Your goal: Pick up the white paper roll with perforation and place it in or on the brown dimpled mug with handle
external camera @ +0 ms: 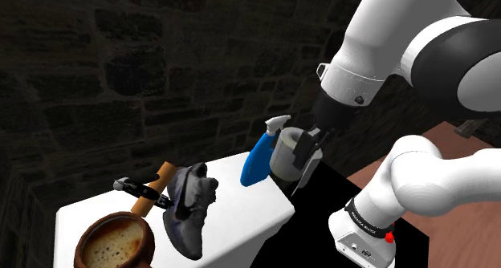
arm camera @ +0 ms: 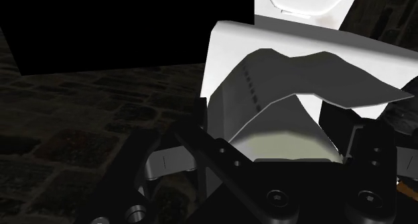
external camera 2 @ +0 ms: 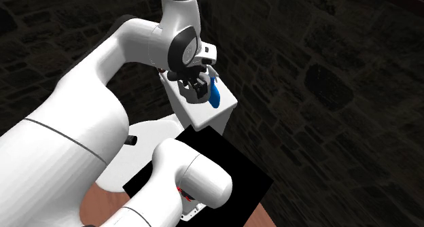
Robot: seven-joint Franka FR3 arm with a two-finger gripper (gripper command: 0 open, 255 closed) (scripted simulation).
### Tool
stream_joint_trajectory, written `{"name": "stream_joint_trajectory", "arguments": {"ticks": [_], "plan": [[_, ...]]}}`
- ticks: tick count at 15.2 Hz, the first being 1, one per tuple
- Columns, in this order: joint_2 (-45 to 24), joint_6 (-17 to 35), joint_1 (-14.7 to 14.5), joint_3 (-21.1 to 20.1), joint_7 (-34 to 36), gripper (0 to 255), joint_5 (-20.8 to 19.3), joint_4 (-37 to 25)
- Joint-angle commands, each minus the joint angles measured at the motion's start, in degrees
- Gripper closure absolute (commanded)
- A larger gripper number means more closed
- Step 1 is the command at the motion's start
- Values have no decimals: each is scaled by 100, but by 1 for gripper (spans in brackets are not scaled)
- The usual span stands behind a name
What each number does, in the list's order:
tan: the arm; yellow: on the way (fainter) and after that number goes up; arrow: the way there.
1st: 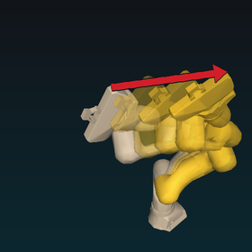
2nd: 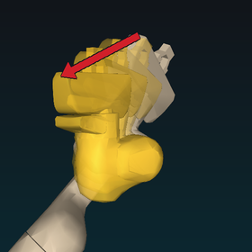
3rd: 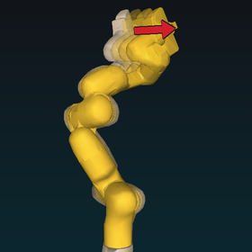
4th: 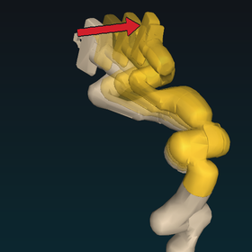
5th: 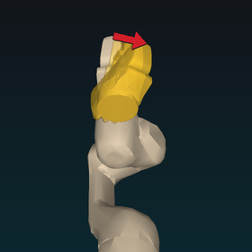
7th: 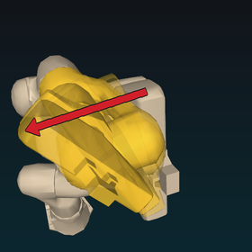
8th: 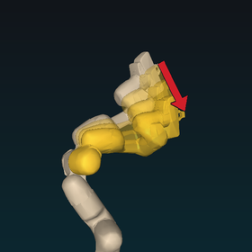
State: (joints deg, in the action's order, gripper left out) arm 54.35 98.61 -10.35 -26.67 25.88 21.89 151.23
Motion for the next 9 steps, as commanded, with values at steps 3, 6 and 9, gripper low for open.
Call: {"name": "stream_joint_trajectory", "arguments": {"ticks": [3, 6, 9], "plan": [[11, -301, 35, 112, 19, 255, -101, -291], [-14, -508, 66, 185, 33, 255, -173, -524], [-595, -284, 167, -236, 341, 255, -24, -978]]}}
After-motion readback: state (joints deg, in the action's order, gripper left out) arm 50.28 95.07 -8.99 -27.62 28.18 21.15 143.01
